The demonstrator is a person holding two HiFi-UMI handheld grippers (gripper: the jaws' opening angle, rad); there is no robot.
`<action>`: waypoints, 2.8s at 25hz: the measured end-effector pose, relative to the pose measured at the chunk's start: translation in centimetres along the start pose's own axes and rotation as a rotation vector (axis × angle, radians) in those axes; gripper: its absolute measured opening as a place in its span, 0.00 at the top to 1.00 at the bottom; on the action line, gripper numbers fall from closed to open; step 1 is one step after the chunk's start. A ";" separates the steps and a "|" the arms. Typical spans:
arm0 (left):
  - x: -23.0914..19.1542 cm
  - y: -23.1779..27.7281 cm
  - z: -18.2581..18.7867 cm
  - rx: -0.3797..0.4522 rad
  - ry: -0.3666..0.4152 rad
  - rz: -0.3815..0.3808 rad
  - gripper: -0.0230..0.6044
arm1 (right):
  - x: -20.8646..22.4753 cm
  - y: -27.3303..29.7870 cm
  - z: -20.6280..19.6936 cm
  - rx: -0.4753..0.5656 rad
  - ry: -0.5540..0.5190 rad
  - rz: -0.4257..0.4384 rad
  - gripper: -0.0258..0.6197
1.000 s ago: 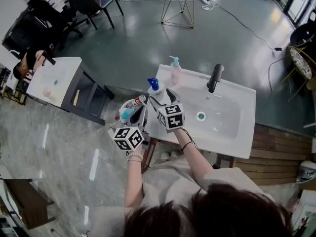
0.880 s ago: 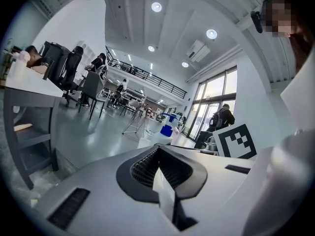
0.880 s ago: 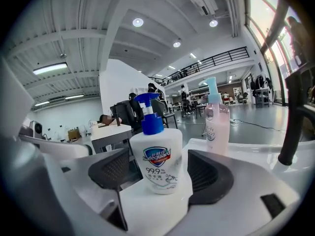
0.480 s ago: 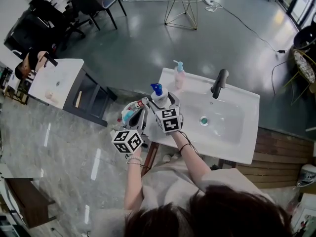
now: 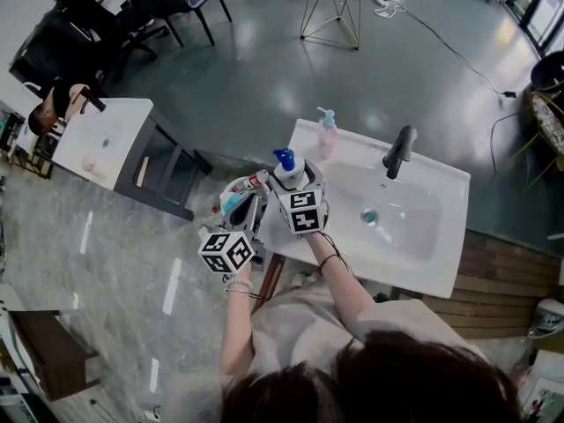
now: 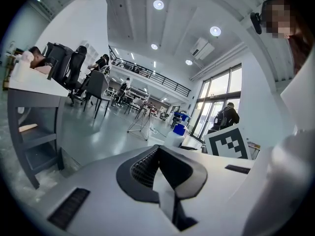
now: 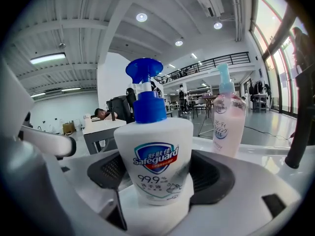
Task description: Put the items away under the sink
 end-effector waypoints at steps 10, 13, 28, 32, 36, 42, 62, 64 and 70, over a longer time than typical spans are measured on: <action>-0.7 0.1 -0.1 -0.002 -0.005 0.010 0.96 | -0.2 0.3 0.2 -0.027 -0.034 0.030 0.39; -0.5 0.0 -0.1 -0.008 -0.003 0.009 0.96 | -0.2 0.0 0.2 -0.028 -0.018 0.019 0.39; 1.8 0.0 -1.2 -0.019 0.002 -0.016 0.96 | 1.2 -2.2 0.4 -0.022 0.074 0.037 0.39; 3.2 0.1 -1.5 -0.014 0.012 -0.026 0.96 | 1.6 -3.4 1.0 -0.004 0.091 0.057 0.39; 4.8 -0.2 -1.6 -0.002 0.027 -0.036 0.96 | 2.1 -5.0 1.4 0.019 0.122 0.069 0.39; 6.6 -0.4 -1.9 0.018 0.047 -0.052 0.96 | 2.8 -7.0 2.8 0.069 0.138 0.078 0.39; 9.9 -2.7 -3.0 -0.006 0.071 -0.238 0.96 | 1.5 -13.6 3.6 0.132 0.127 -0.028 0.39; 10.2 -3.3 -3.3 -0.010 0.070 -0.250 0.96 | 1.4 -14.6 3.2 0.133 0.133 -0.044 0.39; 11.9 -5.5 -3.9 -0.025 0.086 -0.310 0.96 | 1.1 -18.3 2.1 0.144 0.165 -0.113 0.39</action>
Point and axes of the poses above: the fingertips, and each gripper's own axes: y forward along the fingers, x to its right, z out of its top, the point moved 3 cm from there along -y, backward along the fingers
